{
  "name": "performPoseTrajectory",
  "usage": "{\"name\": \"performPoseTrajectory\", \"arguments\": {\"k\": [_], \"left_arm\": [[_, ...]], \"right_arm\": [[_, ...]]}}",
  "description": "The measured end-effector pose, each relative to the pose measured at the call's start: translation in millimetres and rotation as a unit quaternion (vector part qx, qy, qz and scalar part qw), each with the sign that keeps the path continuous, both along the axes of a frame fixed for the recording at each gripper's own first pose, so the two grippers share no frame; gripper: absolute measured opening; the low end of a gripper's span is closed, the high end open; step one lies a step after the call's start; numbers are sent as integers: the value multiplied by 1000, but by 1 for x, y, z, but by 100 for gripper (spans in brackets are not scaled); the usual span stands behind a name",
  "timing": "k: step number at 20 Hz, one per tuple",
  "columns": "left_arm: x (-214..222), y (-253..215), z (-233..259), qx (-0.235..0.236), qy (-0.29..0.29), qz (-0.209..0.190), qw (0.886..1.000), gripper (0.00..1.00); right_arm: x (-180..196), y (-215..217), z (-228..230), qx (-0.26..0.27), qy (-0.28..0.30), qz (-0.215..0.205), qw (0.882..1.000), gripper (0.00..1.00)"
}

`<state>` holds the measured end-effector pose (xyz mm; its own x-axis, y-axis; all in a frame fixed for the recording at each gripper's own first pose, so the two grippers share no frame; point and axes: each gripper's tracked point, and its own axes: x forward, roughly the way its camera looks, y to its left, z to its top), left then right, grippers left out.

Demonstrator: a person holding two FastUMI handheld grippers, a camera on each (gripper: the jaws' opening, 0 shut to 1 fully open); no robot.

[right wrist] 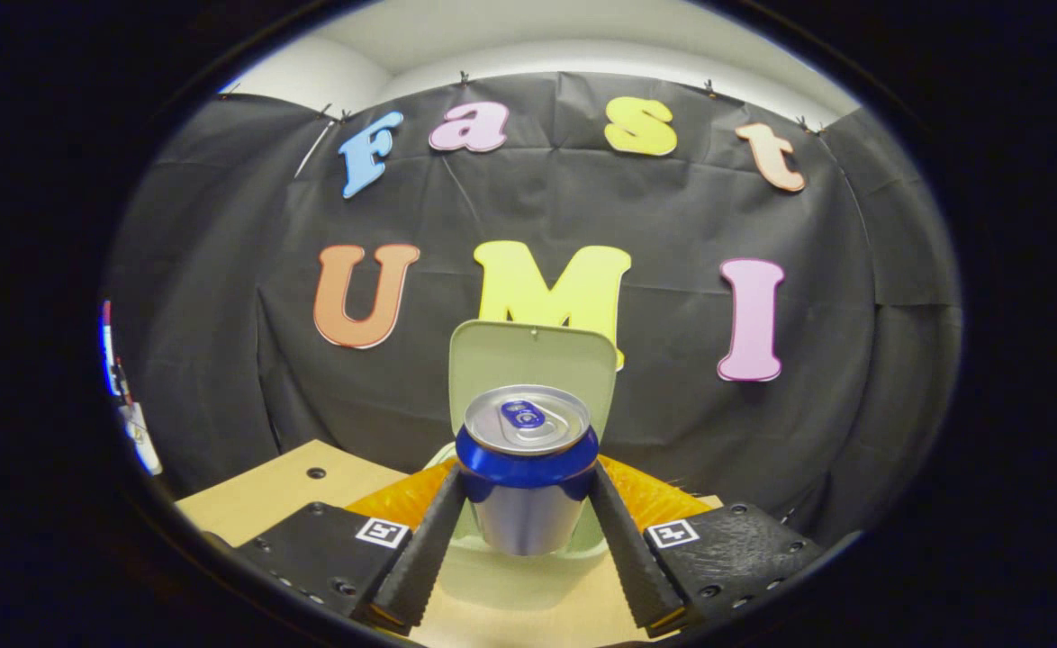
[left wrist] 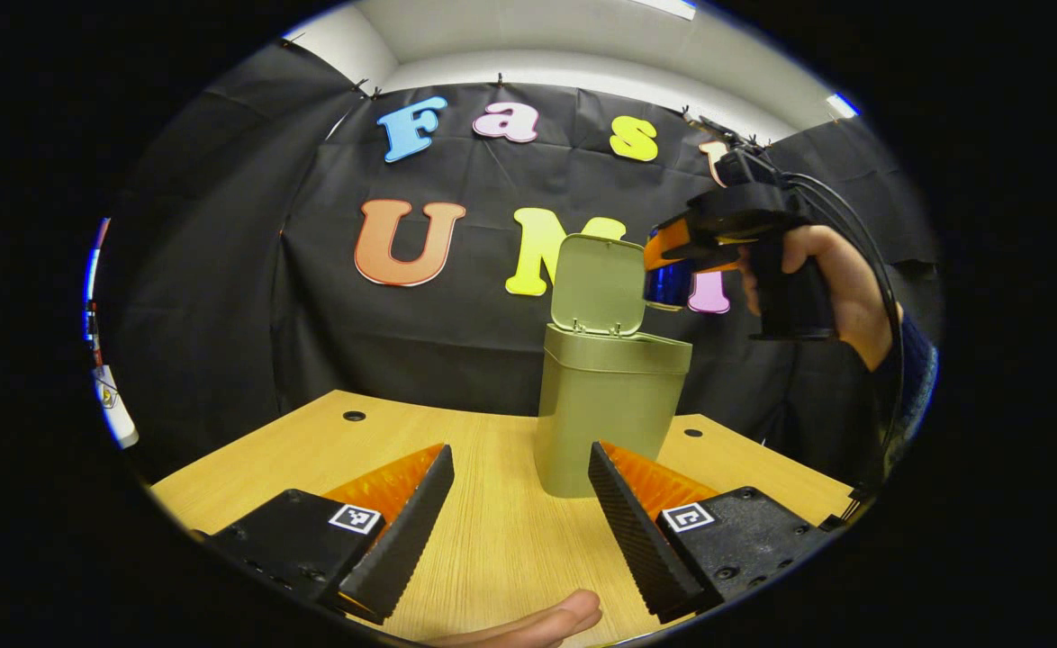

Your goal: Press the lid of the desktop garbage bin to open it, pick up the crumpled paper on the desktop and throw it into the bin, then pick up the pop can on the desktop and drop it into the bin, and finally close the garbage bin lid.

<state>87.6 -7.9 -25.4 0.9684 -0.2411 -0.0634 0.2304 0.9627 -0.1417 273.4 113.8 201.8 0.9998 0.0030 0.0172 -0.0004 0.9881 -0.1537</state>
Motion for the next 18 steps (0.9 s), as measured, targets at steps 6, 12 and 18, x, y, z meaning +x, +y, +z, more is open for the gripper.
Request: {"name": "performPoseTrajectory", "arguments": {"k": [6, 12, 18], "left_arm": [[0, 7, 6, 11, -16, 8, 1000, 97], [1, 4, -1, 12, -7, 0, 1000, 97], [6, 3, -5, 11, -3, -2, 1000, 97]], "right_arm": [[59, -8, -13, 41, 16, -18, 999, 81], [83, -3, -20, 24, 30, -23, 999, 81], [70, 15, -16, 5, 31, -8, 999, 83]]}}
